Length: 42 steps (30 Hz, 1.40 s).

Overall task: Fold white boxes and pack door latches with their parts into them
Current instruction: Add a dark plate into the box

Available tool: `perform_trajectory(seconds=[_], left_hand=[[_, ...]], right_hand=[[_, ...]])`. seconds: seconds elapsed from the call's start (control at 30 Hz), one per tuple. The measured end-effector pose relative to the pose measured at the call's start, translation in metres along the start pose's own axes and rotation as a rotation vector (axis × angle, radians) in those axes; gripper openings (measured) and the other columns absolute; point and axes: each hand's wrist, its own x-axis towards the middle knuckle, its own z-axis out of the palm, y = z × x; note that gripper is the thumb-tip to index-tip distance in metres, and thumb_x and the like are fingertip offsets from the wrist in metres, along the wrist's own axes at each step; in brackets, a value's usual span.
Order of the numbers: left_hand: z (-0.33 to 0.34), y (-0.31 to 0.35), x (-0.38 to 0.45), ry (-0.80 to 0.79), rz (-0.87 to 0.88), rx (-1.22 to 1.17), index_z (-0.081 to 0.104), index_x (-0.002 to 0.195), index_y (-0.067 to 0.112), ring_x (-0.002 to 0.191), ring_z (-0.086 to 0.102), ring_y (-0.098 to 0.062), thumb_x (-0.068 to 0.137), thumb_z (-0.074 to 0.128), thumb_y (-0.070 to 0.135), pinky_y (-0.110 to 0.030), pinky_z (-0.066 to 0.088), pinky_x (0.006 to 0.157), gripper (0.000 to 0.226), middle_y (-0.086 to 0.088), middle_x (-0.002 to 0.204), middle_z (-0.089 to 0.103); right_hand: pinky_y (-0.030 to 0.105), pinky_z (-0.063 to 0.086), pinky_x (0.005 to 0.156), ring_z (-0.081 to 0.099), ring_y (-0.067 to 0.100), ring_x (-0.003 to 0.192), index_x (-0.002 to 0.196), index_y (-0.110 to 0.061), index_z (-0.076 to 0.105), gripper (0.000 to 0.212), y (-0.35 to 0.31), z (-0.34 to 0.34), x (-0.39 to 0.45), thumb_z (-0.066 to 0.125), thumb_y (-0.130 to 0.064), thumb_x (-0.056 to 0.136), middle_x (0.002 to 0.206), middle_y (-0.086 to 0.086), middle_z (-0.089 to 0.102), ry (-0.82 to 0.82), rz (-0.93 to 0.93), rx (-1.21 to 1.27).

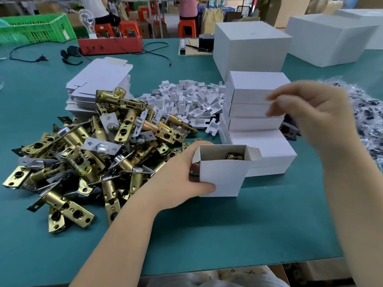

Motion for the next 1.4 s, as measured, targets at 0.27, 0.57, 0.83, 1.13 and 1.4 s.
perform_trajectory(seconds=[0.27, 0.57, 0.83, 1.13, 1.4], left_hand=[[0.006, 0.000, 0.000, 0.067, -0.005, 0.012, 0.041, 0.104, 0.075, 0.103, 0.056, 0.013, 0.066, 0.081, 0.031, -0.007, 0.047, 0.079, 0.071, 0.036, 0.108, 0.060], [0.007, -0.002, 0.001, 0.072, -0.019, -0.034, 0.048, 0.106, 0.070, 0.103, 0.059, 0.010, 0.069, 0.085, 0.017, -0.006, 0.048, 0.076, 0.075, 0.030, 0.109, 0.064], [0.008, -0.002, 0.002, 0.067, -0.029, -0.043, 0.050, 0.108, 0.068, 0.105, 0.059, 0.009, 0.064, 0.083, 0.026, -0.007, 0.049, 0.076, 0.070, 0.028, 0.111, 0.063], [0.008, -0.001, 0.003, 0.059, -0.015, -0.055, 0.050, 0.106, 0.069, 0.105, 0.059, 0.008, 0.064, 0.083, 0.023, -0.007, 0.048, 0.076, 0.071, 0.028, 0.111, 0.064], [0.008, -0.002, 0.002, 0.065, -0.025, -0.031, 0.046, 0.104, 0.075, 0.104, 0.058, 0.012, 0.063, 0.083, 0.028, -0.006, 0.049, 0.077, 0.073, 0.032, 0.110, 0.063]], right_hand=[[0.033, 0.046, 0.078, 0.058, 0.026, 0.087, 0.114, -0.016, 0.067, 0.029, 0.133, -0.048, -0.004, 0.058, -0.020, 0.088, 0.108, 0.014, 0.067, 0.279, 0.509, -0.638], [0.039, 0.035, 0.105, 0.043, 0.036, 0.127, 0.130, -0.017, 0.059, 0.046, 0.160, -0.041, 0.001, 0.062, -0.039, 0.090, 0.136, 0.013, 0.054, -0.098, 0.558, -0.881], [0.037, 0.040, 0.098, 0.054, 0.035, 0.114, 0.117, -0.011, 0.067, 0.033, 0.156, -0.041, -0.003, 0.067, -0.025, 0.087, 0.120, 0.019, 0.063, 0.034, 0.552, -0.742], [0.042, 0.031, 0.108, 0.034, 0.035, 0.127, 0.125, -0.022, 0.064, 0.039, 0.144, -0.028, -0.006, 0.064, -0.036, 0.088, 0.134, 0.013, 0.047, -0.076, 0.553, -0.811], [0.036, 0.029, 0.101, 0.044, 0.035, 0.122, 0.110, -0.004, 0.068, 0.032, 0.141, -0.022, -0.002, 0.067, -0.025, 0.086, 0.122, 0.023, 0.059, -0.015, 0.587, -0.714]])
